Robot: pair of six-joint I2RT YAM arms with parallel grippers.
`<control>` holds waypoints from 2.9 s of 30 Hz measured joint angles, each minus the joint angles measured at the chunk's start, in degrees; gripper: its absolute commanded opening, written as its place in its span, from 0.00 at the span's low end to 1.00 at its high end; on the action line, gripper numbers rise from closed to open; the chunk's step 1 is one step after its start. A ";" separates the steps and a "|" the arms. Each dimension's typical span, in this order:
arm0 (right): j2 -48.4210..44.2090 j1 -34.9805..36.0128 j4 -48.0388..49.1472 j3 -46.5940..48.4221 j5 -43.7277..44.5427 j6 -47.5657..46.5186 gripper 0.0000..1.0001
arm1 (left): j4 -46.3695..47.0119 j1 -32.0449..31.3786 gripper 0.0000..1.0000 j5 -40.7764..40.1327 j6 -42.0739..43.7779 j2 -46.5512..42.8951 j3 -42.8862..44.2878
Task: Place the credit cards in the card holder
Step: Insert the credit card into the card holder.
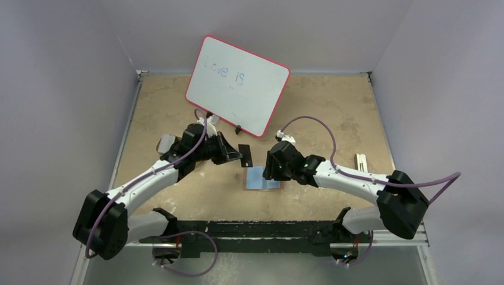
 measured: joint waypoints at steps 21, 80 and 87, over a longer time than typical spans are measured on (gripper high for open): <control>-2.80 -5.46 -2.21 -4.59 1.79 -0.09 0.31 | 26.36 -9.44 0.00 -1.11 -12.24 17.53 -9.33; 1.22 -6.05 1.88 -7.04 0.76 0.31 0.31 | 24.00 -12.50 0.15 1.07 -4.57 32.20 -0.11; -2.99 -6.29 0.59 -7.04 0.68 0.63 0.29 | 17.99 -13.14 0.24 -2.45 -2.86 31.58 3.13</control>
